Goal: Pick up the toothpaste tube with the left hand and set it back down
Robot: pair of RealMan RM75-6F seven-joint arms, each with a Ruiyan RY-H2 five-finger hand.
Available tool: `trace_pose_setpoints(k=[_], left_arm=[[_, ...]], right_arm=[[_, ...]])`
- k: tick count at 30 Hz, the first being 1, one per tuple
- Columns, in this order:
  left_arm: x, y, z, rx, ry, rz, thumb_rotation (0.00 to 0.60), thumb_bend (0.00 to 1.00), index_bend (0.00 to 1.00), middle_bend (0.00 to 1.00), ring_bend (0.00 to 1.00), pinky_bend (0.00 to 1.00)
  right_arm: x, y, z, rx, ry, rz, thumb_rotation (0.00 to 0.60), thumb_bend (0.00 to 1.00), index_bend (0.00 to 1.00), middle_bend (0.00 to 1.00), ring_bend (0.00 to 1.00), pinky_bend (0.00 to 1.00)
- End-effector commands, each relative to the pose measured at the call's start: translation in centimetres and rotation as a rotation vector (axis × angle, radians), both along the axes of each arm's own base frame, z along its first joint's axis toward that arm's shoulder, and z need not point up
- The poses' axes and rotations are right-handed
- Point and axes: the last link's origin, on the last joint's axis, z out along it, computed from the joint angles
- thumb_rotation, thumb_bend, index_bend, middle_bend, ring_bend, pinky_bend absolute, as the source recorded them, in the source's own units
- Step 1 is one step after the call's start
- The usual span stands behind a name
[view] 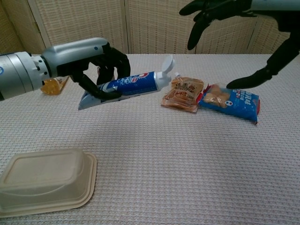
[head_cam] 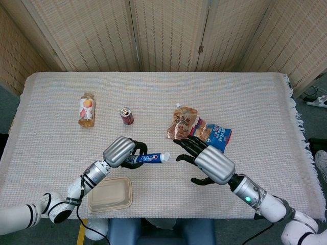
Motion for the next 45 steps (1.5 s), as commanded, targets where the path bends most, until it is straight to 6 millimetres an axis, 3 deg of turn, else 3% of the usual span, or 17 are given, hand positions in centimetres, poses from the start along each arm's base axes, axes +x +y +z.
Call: trace_pose_setpoints(k=[1, 9, 27, 38, 45], left_arm=[[0.4, -0.1, -0.4, -0.007, -0.003, -0.001, 0.6, 0.8, 0.73, 0.75, 0.68, 0.62], [0.6, -0.2, -0.9, -0.015, -0.003, 0.009, 0.6, 0.81, 0.73, 0.75, 0.68, 0.62], [-0.6, 0.1, 0.0, -0.01, -0.045, 0.047, 0.6, 0.82, 0.73, 0.75, 0.68, 0.62], [-0.6, -0.7, 0.7, -0.024, -0.158, 0.052, 0.6, 0.82, 0.73, 0.75, 0.68, 0.62], [-1.2, -1.1, 0.6, 0.005, -0.176, 0.038, 0.6, 0.83, 0.73, 0.75, 0.68, 0.62]], right_arm=[[1.1, -0.1, -1.1, 0.015, 0.003, 0.023, 0.6, 0.27, 0.32, 0.02, 0.0, 0.0], [1.9, -1.0, -2.2, 0.004, 0.025, 0.036, 0.6, 0.27, 0.32, 0.02, 0.0, 0.0], [0.9, -2.5, -3.3, 0.002, 0.063, -0.025, 0.6, 0.27, 0.33, 0.02, 0.0, 0.0], [0.1, -2.5, -3.7, 0.013, 0.036, -0.06, 0.6, 0.27, 0.33, 0.02, 0.0, 0.0], [0.2, -1.5, -1.3, 0.002, -0.144, -0.074, 0.6, 0.27, 0.31, 0.02, 0.0, 0.0]])
